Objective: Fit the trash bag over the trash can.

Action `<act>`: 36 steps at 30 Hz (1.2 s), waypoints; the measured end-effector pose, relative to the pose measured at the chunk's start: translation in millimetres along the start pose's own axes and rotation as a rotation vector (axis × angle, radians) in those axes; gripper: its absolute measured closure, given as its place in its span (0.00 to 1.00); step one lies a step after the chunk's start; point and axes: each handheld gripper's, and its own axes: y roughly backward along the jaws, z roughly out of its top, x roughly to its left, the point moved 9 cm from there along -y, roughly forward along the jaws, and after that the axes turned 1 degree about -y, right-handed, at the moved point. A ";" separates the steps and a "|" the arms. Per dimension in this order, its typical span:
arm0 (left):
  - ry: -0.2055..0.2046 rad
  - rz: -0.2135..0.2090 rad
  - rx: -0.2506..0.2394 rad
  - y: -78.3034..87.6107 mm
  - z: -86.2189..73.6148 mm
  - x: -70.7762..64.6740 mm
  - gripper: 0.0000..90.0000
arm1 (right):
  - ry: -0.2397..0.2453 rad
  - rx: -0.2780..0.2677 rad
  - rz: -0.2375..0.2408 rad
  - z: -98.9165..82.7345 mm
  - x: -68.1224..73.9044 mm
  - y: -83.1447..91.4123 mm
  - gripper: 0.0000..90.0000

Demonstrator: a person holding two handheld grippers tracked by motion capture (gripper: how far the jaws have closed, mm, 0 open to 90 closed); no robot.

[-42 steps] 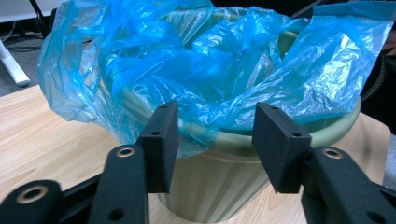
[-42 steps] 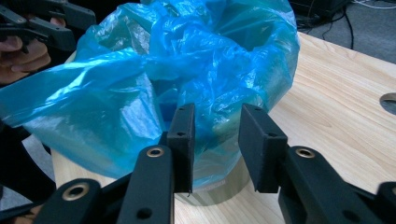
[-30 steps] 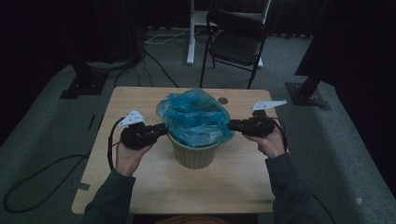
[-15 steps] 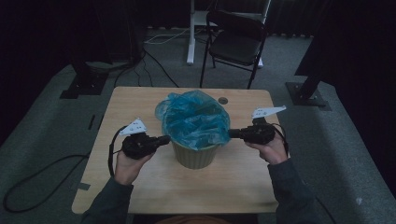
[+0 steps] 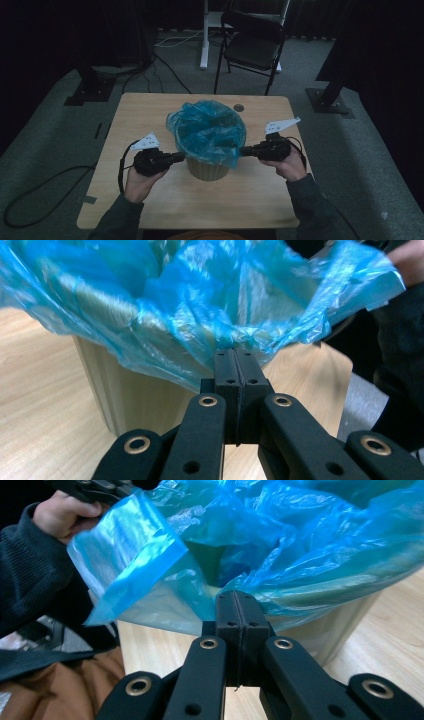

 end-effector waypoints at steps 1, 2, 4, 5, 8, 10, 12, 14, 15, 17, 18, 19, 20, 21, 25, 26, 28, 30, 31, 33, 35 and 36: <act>0.000 0.000 0.000 0.0 0.0 0.0 1.00 | 0.000 0.000 0.000 0.0 0.0 0.0 1.00; 0.002 0.001 0.008 -1.5 -2.4 0.0 1.00 | 0.002 0.007 0.011 -1.0 1.3 -0.7 1.00; 0.009 0.004 0.025 -5.4 -7.5 2.8 1.00 | 0.007 0.020 0.031 -4.2 2.2 -2.0 1.00; 0.009 0.004 0.025 -5.4 -7.5 2.8 1.00 | 0.007 0.020 0.031 -4.2 2.2 -2.0 1.00; 0.012 0.016 0.040 -8.3 -12.2 6.8 1.00 | 0.006 0.050 0.009 -10.1 -3.0 -2.7 1.00; 0.016 0.023 0.048 -9.0 -14.7 9.4 1.00 | 0.001 0.082 -0.010 -17.8 -7.7 -5.0 1.00; 0.030 0.039 0.053 -8.7 -17.2 15.1 1.00 | -0.007 0.093 -0.023 -21.1 -11.5 -5.8 1.00; 0.033 0.045 0.055 -8.0 -17.9 17.5 1.00 | -0.012 0.094 -0.025 -22.1 -13.0 -5.9 1.00; 0.033 0.045 0.055 -8.0 -17.9 17.5 1.00 | -0.015 0.099 -0.035 -23.4 -15.3 -6.2 1.00; 0.050 0.057 0.060 -8.2 -21.2 23.1 1.00 | -0.019 0.128 -0.067 -28.1 -21.6 -7.6 1.00; 0.053 0.059 0.064 -8.4 -22.2 24.0 1.00 | -0.025 0.140 -0.078 -30.2 -23.6 -8.4 1.00; 0.055 0.060 0.066 -8.9 -23.1 24.9 1.00 | -0.029 0.149 -0.081 -32.0 -24.7 -9.3 1.00; 0.059 0.062 0.068 -9.5 -23.8 25.8 1.00 | -0.031 0.159 -0.085 -33.9 -26.0 -10.3 1.00; 0.061 0.064 0.070 -10.1 -24.6 27.1 1.00 | -0.035 0.168 -0.092 -35.7 -27.2 -11.3 1.00; 0.078 0.068 0.080 -13.0 -27.5 32.3 1.00 | -0.052 0.203 -0.120 -41.5 -33.1 -14.1 1.00; 0.084 0.069 0.082 -13.8 -28.3 33.2 1.00 | -0.057 0.207 -0.130 -42.5 -35.3 -14.6 1.00; 0.086 0.070 0.090 -15.2 -30.2 34.9 1.00 | -0.073 0.212 -0.128 -44.1 -37.7 -15.2 1.00; 0.099 0.068 0.094 -16.7 -31.8 35.6 1.00 | -0.086 0.220 -0.128 -45.7 -39.3 -15.7 1.00; 0.100 0.068 0.095 -17.1 -32.4 36.0 1.00 | -0.089 0.222 -0.128 -46.2 -39.6 -15.8 1.00; 0.104 0.067 0.092 -16.6 -32.3 36.5 1.00 | -0.089 0.222 -0.128 -46.7 -40.2 -15.6 1.00; 0.101 0.072 0.082 -14.1 -31.0 37.2 0.99 | -0.085 0.216 -0.130 -45.9 -40.0 -14.6 1.00; 0.101 0.072 0.082 -14.1 -31.0 37.2 0.97 | -0.085 0.216 -0.130 -45.9 -40.0 -14.6 1.00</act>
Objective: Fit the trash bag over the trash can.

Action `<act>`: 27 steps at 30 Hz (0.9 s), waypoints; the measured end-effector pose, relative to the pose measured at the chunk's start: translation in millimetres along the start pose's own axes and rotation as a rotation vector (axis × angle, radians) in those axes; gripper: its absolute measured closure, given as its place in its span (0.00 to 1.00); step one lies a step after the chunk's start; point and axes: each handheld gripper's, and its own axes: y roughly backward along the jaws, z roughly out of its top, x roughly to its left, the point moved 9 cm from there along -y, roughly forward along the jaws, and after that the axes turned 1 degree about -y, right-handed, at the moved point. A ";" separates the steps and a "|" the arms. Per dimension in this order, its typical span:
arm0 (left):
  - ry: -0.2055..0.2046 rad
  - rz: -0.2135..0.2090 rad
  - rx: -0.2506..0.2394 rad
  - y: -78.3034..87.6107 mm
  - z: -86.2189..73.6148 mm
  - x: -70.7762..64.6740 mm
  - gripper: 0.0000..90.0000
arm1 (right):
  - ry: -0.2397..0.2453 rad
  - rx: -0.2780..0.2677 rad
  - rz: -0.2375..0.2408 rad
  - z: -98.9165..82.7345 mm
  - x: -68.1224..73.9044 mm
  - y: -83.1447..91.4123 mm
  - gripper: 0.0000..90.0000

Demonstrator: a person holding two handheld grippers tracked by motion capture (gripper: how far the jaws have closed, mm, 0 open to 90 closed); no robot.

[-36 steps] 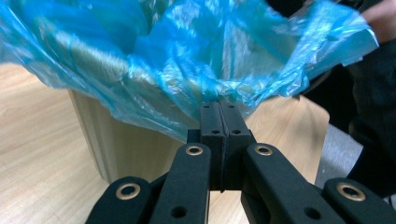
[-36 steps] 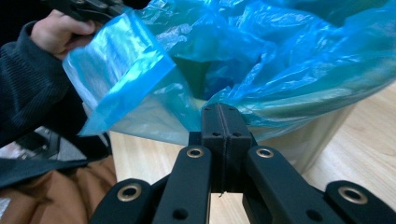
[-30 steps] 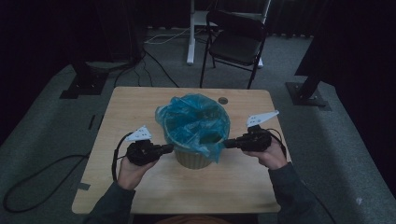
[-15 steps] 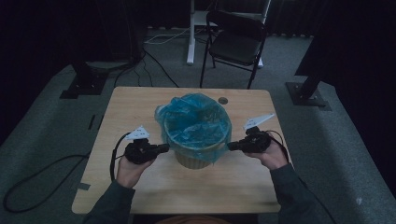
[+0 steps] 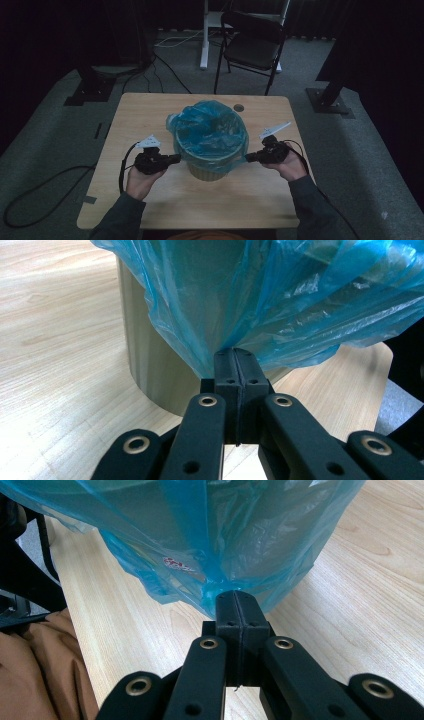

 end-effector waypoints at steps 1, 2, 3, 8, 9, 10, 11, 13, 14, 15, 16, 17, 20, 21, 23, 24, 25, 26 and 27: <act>0.000 0.008 -0.017 4.1 2.0 0.9 0.94 | 0.015 -0.018 0.010 1.8 2.0 3.6 0.92; 0.000 0.008 -0.017 4.1 2.0 0.9 0.91 | 0.015 -0.018 0.010 1.8 2.0 3.6 0.92; -0.004 0.012 -0.032 9.7 4.1 1.8 0.88 | 0.031 -0.037 0.037 4.0 5.5 8.8 0.85; -0.012 0.037 -0.063 20.8 10.0 4.8 0.80 | 0.053 -0.072 0.043 8.7 8.0 20.3 0.79; -0.012 0.043 -0.072 23.3 11.5 5.6 0.79 | 0.056 -0.081 0.045 9.9 8.1 23.3 0.79; -0.012 0.049 -0.081 25.6 13.1 6.7 0.79 | 0.057 -0.089 0.046 11.1 8.0 26.2 0.78; -0.013 0.055 -0.091 28.3 15.1 8.2 0.77 | 0.061 -0.099 0.041 12.6 7.1 29.1 0.78; -0.017 0.067 -0.106 32.8 19.3 10.4 0.76 | 0.061 -0.132 0.034 17.5 4.9 37.1 0.76; -0.019 0.070 -0.110 34.5 20.8 11.2 0.75 | 0.060 -0.138 0.031 18.6 4.2 38.8 0.76; -0.020 0.075 -0.116 36.1 22.5 12.2 0.74 | 0.060 -0.147 0.028 20.1 3.6 41.1 0.75; -0.021 0.080 -0.121 37.7 24.0 13.1 0.73 | 0.060 -0.156 0.024 21.5 2.8 43.1 0.74; -0.021 0.080 -0.121 37.7 24.0 13.1 0.73 | 0.059 -0.163 0.018 22.9 1.8 44.8 0.74; -0.026 0.090 -0.137 44.4 26.9 15.3 0.70 | 0.064 -0.187 -0.004 29.0 -1.4 48.9 0.73; -0.031 0.090 -0.140 46.2 26.8 15.4 0.69 | 0.064 -0.197 -0.010 31.6 -2.3 49.9 0.73; -0.031 0.096 -0.144 49.3 25.9 16.3 0.67 | 0.064 -0.212 -0.022 37.1 -4.6 51.8 0.73; -0.031 0.096 -0.144 49.3 25.9 16.3 0.67 | 0.064 -0.212 -0.022 37.1 -4.6 51.8 0.73; -0.026 0.099 -0.150 52.1 25.0 17.3 0.67 | 0.063 -0.222 -0.030 40.3 -6.0 52.7 0.73; -0.026 0.099 -0.150 52.1 25.0 17.3 0.66 | 0.063 -0.222 -0.030 40.3 -6.0 52.7 0.73; -0.021 0.104 -0.158 53.7 24.5 17.8 0.66 | 0.063 -0.244 -0.047 49.0 -9.9 54.0 0.73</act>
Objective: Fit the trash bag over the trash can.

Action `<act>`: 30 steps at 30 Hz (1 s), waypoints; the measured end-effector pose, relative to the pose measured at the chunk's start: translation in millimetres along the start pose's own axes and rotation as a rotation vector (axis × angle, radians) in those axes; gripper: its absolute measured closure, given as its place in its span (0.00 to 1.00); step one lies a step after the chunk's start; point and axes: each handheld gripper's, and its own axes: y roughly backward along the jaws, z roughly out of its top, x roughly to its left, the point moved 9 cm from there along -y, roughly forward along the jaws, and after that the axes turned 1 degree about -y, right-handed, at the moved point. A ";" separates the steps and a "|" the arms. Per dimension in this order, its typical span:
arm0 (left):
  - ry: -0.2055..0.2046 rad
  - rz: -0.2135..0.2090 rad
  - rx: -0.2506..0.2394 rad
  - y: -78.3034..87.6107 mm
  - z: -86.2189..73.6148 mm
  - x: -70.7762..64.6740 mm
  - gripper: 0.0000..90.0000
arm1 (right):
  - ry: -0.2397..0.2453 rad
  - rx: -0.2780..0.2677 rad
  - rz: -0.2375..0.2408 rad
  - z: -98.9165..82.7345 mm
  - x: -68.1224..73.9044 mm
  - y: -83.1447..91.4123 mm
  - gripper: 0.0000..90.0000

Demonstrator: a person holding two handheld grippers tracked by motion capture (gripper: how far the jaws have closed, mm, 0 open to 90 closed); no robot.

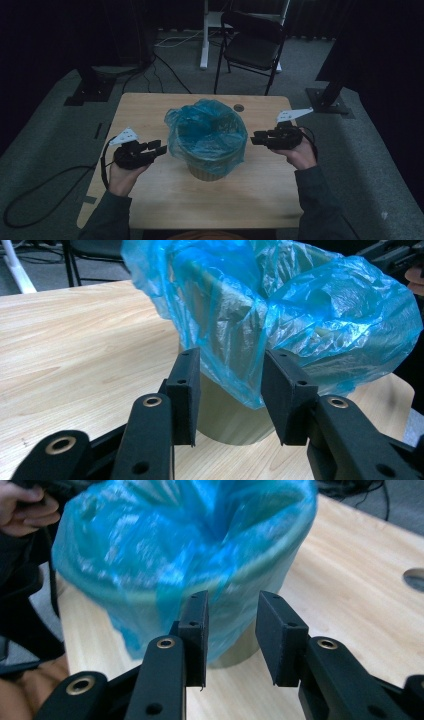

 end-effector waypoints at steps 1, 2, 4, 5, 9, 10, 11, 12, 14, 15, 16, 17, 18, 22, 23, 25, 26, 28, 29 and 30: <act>-0.001 0.002 -0.004 0.5 0.5 0.4 0.66 | 0.001 -0.004 -0.005 1.9 -0.9 -0.7 0.73; -0.003 0.007 -0.008 0.7 1.4 1.1 0.66 | 0.002 -0.011 -0.008 4.4 -1.9 -2.0 0.73; -0.001 0.016 -0.016 0.5 5.2 3.6 0.66 | 0.005 -0.024 -0.032 10.4 -5.1 -3.9 0.74; -0.001 0.016 -0.016 0.5 5.2 3.6 0.66 | 0.005 -0.024 -0.032 10.4 -5.1 -3.9 0.74; -0.014 0.053 -0.039 -0.4 19.7 13.0 0.66 | 0.032 -0.030 -0.055 24.2 -7.6 -9.6 0.74; -0.014 0.053 -0.039 -0.4 19.7 13.0 0.66 | 0.032 -0.030 -0.055 24.2 -7.6 -9.6 0.74; -0.014 0.053 -0.039 -0.4 19.7 13.0 0.66 | 0.041 -0.026 -0.060 26.5 -8.1 -11.6 0.74; -0.013 0.060 -0.047 -3.2 26.0 16.6 0.66 | 0.041 -0.026 -0.060 26.5 -8.1 -11.6 0.74; -0.015 0.063 -0.050 -6.8 31.1 18.7 0.66 | 0.061 -0.034 -0.062 34.5 -9.8 -18.0 0.74; -0.020 0.069 -0.050 -8.9 33.4 19.8 0.66 | 0.063 -0.033 -0.063 36.4 -10.6 -19.9 0.74; -0.026 0.077 -0.048 -11.0 35.7 21.2 0.65 | 0.068 -0.036 -0.068 38.4 -11.4 -21.9 0.74; -0.030 0.082 -0.044 -13.0 37.9 22.5 0.65 | 0.072 -0.037 -0.069 40.1 -11.9 -23.9 0.73; -0.033 0.087 -0.043 -15.2 40.2 23.9 0.65 | 0.075 -0.035 -0.068 41.6 -12.2 -26.0 0.73; -0.043 0.115 -0.036 -23.6 48.1 31.1 0.62 | 0.090 -0.027 -0.080 47.4 -15.5 -35.6 0.72; -0.045 0.120 -0.033 -26.2 49.6 32.6 0.61 | 0.091 -0.027 -0.086 49.0 -16.7 -38.3 0.72; -0.048 0.128 -0.025 -31.6 51.7 34.9 0.60 | 0.104 -0.025 -0.103 52.7 -19.4 -43.5 0.71; -0.050 0.131 -0.021 -34.6 52.6 35.8 0.59 | 0.112 -0.025 -0.108 54.9 -20.2 -46.1 0.71; -0.054 0.138 -0.014 -39.8 54.3 37.6 0.59 | 0.123 -0.017 -0.129 59.3 -22.4 -51.2 0.71; -0.055 0.143 -0.015 -42.1 55.5 38.7 0.59 | 0.126 -0.014 -0.140 61.6 -23.2 -53.5 0.70; -0.055 0.143 -0.015 -42.1 55.5 38.7 0.59 | 0.126 -0.014 -0.140 61.6 -23.2 -53.5 0.70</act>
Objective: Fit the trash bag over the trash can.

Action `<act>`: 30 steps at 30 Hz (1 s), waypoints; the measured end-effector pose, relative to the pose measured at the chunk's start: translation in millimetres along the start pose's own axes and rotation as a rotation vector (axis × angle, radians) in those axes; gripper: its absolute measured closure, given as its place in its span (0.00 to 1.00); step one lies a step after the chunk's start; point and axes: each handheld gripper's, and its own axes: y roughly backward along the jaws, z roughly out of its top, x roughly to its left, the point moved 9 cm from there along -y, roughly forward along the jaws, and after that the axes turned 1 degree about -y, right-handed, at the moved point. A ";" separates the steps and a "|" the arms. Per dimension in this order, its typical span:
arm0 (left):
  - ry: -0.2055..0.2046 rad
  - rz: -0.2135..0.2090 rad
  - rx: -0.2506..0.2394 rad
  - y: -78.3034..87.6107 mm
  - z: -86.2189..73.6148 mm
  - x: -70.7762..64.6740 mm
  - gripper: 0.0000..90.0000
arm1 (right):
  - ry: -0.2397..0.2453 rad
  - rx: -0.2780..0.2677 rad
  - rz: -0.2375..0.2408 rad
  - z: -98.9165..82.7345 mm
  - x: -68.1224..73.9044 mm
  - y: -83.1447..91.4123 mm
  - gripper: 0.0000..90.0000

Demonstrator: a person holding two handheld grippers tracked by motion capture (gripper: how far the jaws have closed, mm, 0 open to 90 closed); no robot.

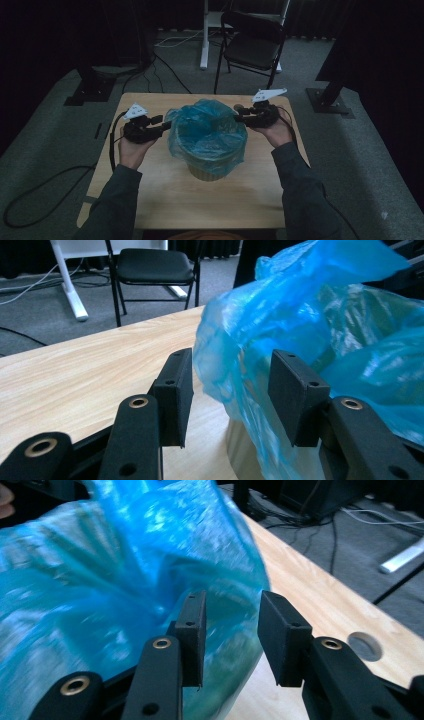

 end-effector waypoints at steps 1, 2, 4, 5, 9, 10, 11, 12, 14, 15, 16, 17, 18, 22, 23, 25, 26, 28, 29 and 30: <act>0.002 0.009 0.001 -4.2 2.0 2.0 0.59 | 0.008 -0.001 -0.003 2.6 -0.3 -2.6 0.70; 0.004 0.015 0.002 -8.2 3.9 4.0 0.59 | 0.027 0.005 -0.014 9.1 -0.8 -9.6 0.68; 0.003 0.019 0.006 -12.4 5.7 5.3 0.59 | 0.039 0.021 -0.007 12.5 0.1 -16.3 0.67; 0.003 0.019 0.006 -12.4 5.7 5.3 0.59 | 0.042 0.025 -0.003 12.9 0.3 -18.0 0.67; 0.001 0.031 0.005 -17.9 9.4 7.4 0.65 | 0.048 0.030 0.007 17.6 -0.2 -26.2 0.71; 0.006 0.031 0.004 -19.3 10.4 8.5 0.65 | 0.048 0.030 0.007 17.6 -0.2 -26.2 0.71; 0.007 0.034 0.005 -20.8 10.9 9.4 0.68 | 0.047 0.030 0.007 18.9 -1.2 -27.6 0.77; 0.005 0.039 0.014 -23.7 11.3 11.5 0.76 | 0.043 0.036 0.012 19.9 -2.4 -30.1 0.87; 0.012 0.041 0.013 -26.8 12.5 13.9 0.85 | 0.032 0.041 0.011 20.5 -4.9 -32.2 0.94; 0.012 0.041 0.013 -26.8 12.5 13.9 0.87 | 0.032 0.041 0.011 20.5 -4.9 -32.2 0.94; 0.027 0.040 0.009 -30.1 14.2 16.2 0.90 | 0.008 0.033 0.013 21.7 -8.3 -33.7 0.97; 0.027 0.040 0.009 -30.1 14.2 16.2 0.91 | 0.008 0.033 0.013 21.7 -8.3 -33.7 0.97; 0.037 0.042 0.006 -33.7 16.6 18.4 0.93 | -0.017 0.029 0.004 22.2 -13.4 -34.9 1.00; 0.054 0.048 0.005 -42.3 20.8 23.0 0.93 | -0.079 0.030 -0.006 21.5 -24.3 -38.9 1.00; 0.054 0.048 0.005 -42.3 20.8 23.0 0.93 | -0.079 0.030 -0.006 21.5 -24.3 -38.9 1.00; 0.064 0.047 0.015 -48.1 20.8 25.5 0.93 | -0.112 0.041 -0.018 19.2 -31.4 -43.1 1.00; 0.079 0.045 0.028 -54.7 19.4 28.3 0.93 | -0.130 0.050 -0.018 17.5 -33.7 -45.6 1.00; 0.097 0.037 0.048 -62.1 16.3 30.6 0.93 | -0.149 0.069 -0.020 13.6 -36.7 -50.1 1.00; 0.097 0.037 0.048 -62.1 16.3 30.6 0.93 | -0.149 0.069 -0.020 13.6 -36.7 -50.1 1.00; 0.110 0.030 0.073 -69.3 12.0 32.6 0.93 | -0.165 0.093 -0.017 8.7 -38.6 -54.6 1.00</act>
